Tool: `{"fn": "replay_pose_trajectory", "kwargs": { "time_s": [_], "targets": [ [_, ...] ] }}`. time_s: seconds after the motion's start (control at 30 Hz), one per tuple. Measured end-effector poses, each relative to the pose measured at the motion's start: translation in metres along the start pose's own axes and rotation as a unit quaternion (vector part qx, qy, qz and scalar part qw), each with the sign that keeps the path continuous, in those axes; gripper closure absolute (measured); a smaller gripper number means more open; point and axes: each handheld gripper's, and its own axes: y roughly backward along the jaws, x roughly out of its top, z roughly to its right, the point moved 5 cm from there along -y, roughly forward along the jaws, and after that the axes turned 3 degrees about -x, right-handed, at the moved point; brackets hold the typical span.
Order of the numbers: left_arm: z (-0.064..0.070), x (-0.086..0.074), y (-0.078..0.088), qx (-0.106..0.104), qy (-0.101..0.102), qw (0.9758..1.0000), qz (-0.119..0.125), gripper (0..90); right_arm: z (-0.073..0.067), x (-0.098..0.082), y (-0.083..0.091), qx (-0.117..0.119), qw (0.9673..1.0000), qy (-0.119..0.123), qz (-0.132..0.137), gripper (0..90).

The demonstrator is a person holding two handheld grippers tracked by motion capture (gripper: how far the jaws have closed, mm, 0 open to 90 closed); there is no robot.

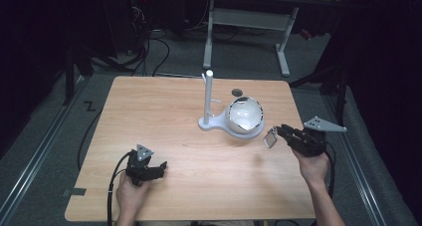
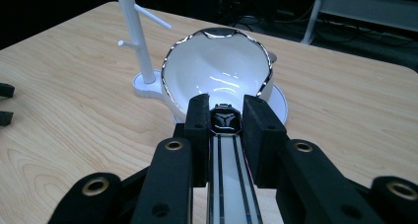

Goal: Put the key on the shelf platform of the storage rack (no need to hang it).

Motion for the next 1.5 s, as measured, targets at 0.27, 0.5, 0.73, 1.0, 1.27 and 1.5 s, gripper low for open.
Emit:
{"fn": "replay_pose_trajectory", "kwargs": {
  "time_s": [0.27, 0.5, 0.73, 1.0, 1.27, 1.5],
  "targets": [
    [0.000, 0.000, 0.000, 0.000, 0.000, 1.0000, 0.000, 20.6, -0.006, 0.014, -0.003, 0.007, 0.9999, 0.013, 0.004, 74.5],
    [0.000, 0.000, 0.000, 0.000, 0.000, 1.0000, 0.000, 20.6, -0.011, 0.027, -0.007, 0.011, 0.9995, 0.028, 0.005, 74.4],
    [0.000, 0.000, 0.000, -0.001, 0.000, 1.0000, 0.000, 20.6, -0.015, 0.037, -0.011, 0.020, 0.9993, 0.031, 0.009, 74.4],
    [0.000, 0.000, 0.000, -0.001, 0.001, 1.0000, 0.000, 20.6, -0.014, 0.046, -0.020, 0.022, 0.9993, 0.030, 0.009, 74.4],
    [0.000, 0.000, 0.000, -0.001, 0.001, 1.0000, 0.000, 20.6, -0.014, 0.055, -0.029, 0.023, 0.9994, 0.026, 0.005, 74.5],
    [0.000, 0.000, 0.000, -0.001, 0.000, 1.0000, 0.000, 20.6, -0.017, 0.067, -0.035, 0.023, 0.9991, 0.034, 0.008, 74.4]
  ]
}}
